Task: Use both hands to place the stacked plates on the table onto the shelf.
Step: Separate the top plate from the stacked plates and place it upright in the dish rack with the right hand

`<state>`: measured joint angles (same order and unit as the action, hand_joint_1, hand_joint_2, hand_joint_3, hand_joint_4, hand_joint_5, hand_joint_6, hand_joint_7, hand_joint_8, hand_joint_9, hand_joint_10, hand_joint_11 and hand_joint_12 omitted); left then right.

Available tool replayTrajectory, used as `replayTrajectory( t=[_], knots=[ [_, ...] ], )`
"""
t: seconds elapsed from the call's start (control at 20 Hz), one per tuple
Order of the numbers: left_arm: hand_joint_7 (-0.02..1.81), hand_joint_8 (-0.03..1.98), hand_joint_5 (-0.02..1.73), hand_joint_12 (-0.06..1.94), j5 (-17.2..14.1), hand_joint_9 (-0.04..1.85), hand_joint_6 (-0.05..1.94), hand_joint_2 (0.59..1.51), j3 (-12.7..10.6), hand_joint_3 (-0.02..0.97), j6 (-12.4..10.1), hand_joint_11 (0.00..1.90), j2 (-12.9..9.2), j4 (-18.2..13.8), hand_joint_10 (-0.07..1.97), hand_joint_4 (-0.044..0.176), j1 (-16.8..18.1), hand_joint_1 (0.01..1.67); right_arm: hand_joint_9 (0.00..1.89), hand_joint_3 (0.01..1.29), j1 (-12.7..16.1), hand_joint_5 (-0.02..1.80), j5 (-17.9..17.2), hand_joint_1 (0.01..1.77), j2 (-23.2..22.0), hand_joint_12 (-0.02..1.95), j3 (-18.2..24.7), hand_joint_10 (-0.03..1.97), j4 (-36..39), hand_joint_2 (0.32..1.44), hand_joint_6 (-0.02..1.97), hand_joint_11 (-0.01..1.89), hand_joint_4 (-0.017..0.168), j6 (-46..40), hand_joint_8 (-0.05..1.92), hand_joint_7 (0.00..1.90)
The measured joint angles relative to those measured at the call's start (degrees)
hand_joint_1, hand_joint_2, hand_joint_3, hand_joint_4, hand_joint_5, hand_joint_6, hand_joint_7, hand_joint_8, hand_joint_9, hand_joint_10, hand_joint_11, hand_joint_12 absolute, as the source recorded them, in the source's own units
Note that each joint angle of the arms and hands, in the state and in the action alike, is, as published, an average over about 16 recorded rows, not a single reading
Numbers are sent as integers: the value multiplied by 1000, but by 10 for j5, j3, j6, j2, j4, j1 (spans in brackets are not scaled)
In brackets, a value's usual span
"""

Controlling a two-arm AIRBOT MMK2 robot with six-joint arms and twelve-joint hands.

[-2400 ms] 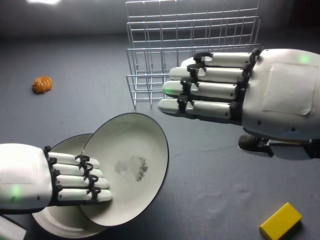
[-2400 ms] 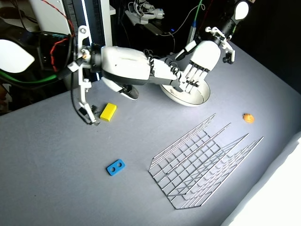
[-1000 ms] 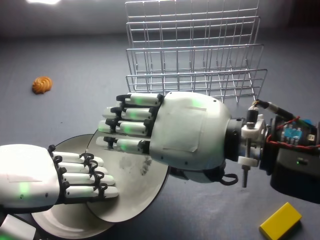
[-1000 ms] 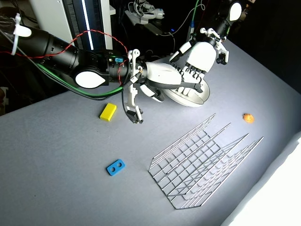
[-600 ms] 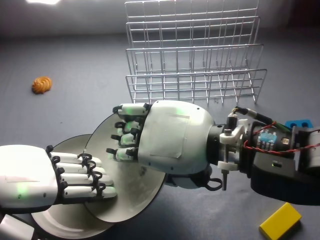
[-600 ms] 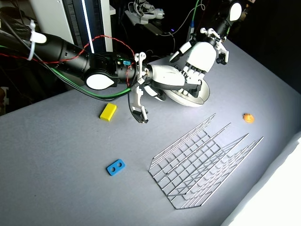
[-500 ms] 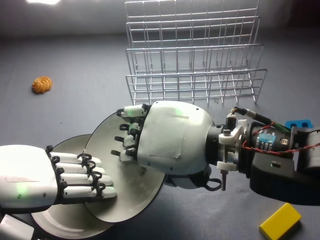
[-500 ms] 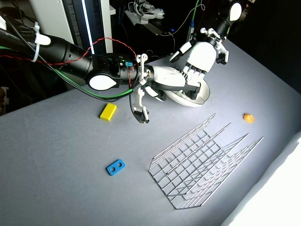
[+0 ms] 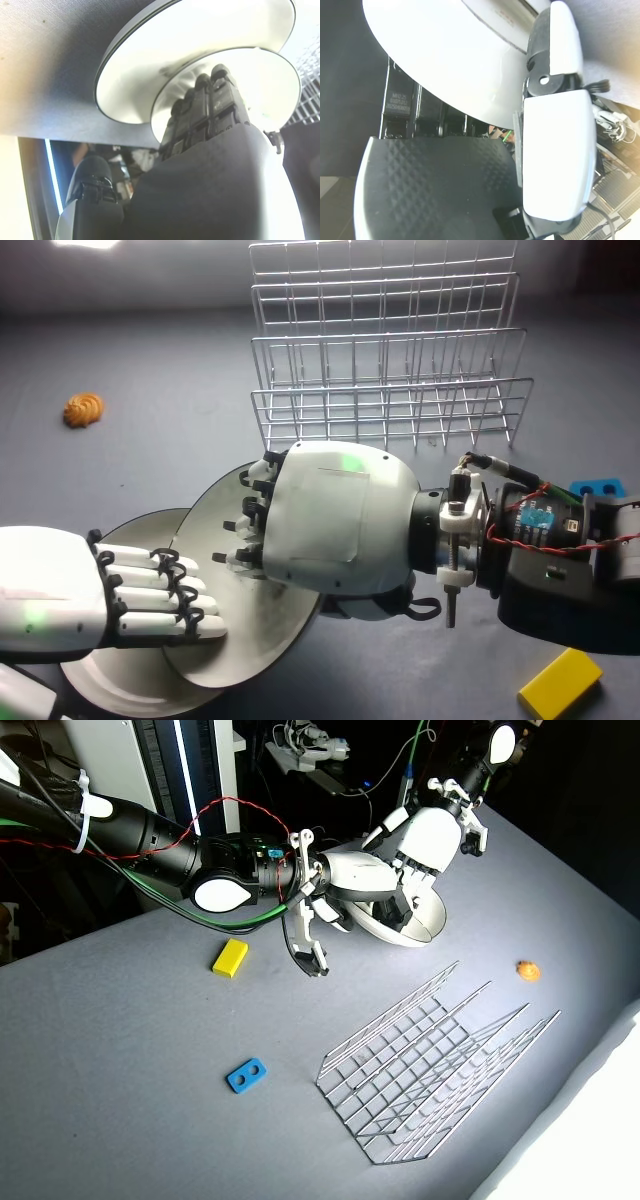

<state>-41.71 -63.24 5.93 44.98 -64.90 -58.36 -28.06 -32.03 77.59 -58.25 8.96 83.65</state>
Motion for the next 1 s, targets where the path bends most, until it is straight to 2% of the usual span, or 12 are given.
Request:
replayTrajectory(
  t=[0.15,0.45,0.65,1.0],
  knots=[
    [8,-8,26,9,1,19,-1,1188,-8,9,0,15,-9,9,7,-2,11,16,1191,11,3,900,-6,1125,-5,1033,10,25,-2,941,728,814,30,-1,629,990],
    [19,-3,44,9,-1,18,11,1187,-30,9,0,16,-34,27,7,2,42,16,1233,11,11,947,-17,1155,-23,1044,38,23,-7,950,825,806,32,-4,772,1038],
    [21,-3,50,9,-6,18,16,1186,-46,9,1,16,-53,38,7,1,67,16,1241,11,19,976,-25,1175,-41,1043,62,22,-10,959,875,794,31,-9,806,1072],
    [23,-3,48,8,-24,18,16,1183,-69,10,10,16,-75,34,7,3,103,16,1237,10,45,1003,-41,1185,-88,1051,111,23,-14,972,883,787,29,-20,803,1101]
  ],
)
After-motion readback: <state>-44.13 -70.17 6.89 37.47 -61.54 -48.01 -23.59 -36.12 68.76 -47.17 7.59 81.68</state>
